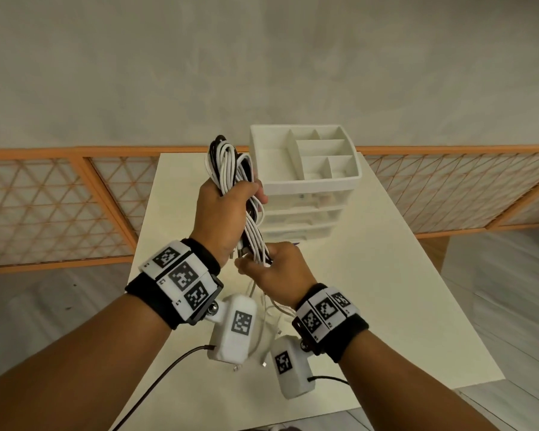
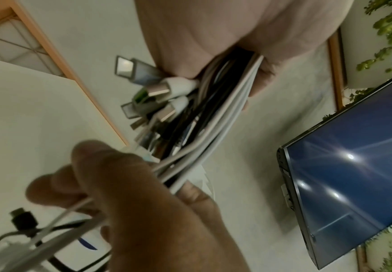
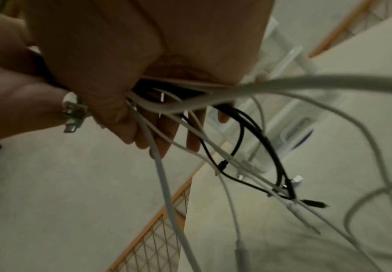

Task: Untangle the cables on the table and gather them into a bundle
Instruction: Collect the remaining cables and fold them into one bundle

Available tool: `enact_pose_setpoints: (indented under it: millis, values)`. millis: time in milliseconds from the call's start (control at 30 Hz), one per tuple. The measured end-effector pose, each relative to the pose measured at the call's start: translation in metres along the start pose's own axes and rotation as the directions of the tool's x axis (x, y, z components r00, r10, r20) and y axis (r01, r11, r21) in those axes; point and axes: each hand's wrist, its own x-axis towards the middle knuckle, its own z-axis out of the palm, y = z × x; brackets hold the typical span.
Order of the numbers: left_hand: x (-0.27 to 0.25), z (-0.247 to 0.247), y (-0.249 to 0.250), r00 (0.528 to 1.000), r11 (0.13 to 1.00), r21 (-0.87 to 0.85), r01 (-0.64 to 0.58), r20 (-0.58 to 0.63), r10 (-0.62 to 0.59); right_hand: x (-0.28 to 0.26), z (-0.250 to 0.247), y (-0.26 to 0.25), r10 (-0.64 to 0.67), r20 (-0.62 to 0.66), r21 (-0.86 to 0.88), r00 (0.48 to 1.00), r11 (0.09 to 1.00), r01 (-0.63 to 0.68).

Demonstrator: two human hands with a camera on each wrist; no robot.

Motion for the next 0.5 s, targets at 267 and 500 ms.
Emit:
enact_pose_setpoints:
  millis: [267,500]
  values:
    - [0.004,-0.023,-0.005,0.951,0.954,-0.223,0.199,0.280,-0.133,0.005,-0.025,0.037,0.193,0.085,-0.122,0.977,0.976,-0.182]
    - [-0.009,-0.019,-0.017,0.798,0.879,0.374,0.296,0.409,-0.442,0.012,-0.042,0.031,0.081,-0.058,-0.383,0.995,0.919,-0.098]
